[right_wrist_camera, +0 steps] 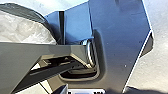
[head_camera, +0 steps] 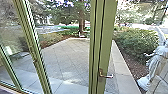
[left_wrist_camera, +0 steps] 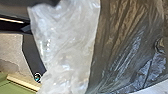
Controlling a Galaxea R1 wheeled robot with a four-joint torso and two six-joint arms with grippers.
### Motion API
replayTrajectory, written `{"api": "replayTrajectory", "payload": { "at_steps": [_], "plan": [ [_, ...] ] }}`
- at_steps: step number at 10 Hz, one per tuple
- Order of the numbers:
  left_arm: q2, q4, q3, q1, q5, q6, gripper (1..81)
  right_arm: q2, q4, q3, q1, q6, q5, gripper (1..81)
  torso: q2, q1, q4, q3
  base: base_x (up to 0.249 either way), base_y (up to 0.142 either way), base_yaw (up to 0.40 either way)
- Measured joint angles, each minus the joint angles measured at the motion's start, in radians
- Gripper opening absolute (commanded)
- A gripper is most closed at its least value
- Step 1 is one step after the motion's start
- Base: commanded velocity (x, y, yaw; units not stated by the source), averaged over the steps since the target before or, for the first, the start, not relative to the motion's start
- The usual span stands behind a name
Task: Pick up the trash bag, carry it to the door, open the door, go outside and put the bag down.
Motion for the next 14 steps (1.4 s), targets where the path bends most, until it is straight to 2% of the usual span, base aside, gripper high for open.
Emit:
{"api": "replayTrajectory", "payload": {
  "at_steps": [11, 12, 13, 14],
  "plan": [
    [0.005, -0.001, 0.0, -0.001, 0.001, 0.0, 1.0, 0.003, 0.001, -0.001, 0.001, 0.0, 0.002, 81.1, 0.0, 0.0, 0.0, 0.0, 0.0, 0.0, 0.008],
    [0.006, -0.001, -0.002, -0.002, 0.0, 0.0, 1.0, 0.003, 0.001, -0.001, 0.001, 0.0, 0.002, 81.1, 0.0, 0.0, 0.003, -0.001, 0.0, 0.0, 0.0],
    [0.007, -0.001, -0.011, -0.003, 0.0, 0.0, 1.0, 0.004, 0.001, -0.001, 0.0, 0.0, 0.003, 81.1, 0.0, 0.0, 0.018, -0.01, 0.0, 0.0, 0.0],
    [0.006, -0.001, -0.015, -0.004, 0.0, 0.0, 1.0, 0.004, 0.001, -0.001, 0.001, 0.0, 0.002, 81.1, 0.0, 0.0, 0.045, -0.024, 0.0, 0.0, 0.0]
  ]
}}
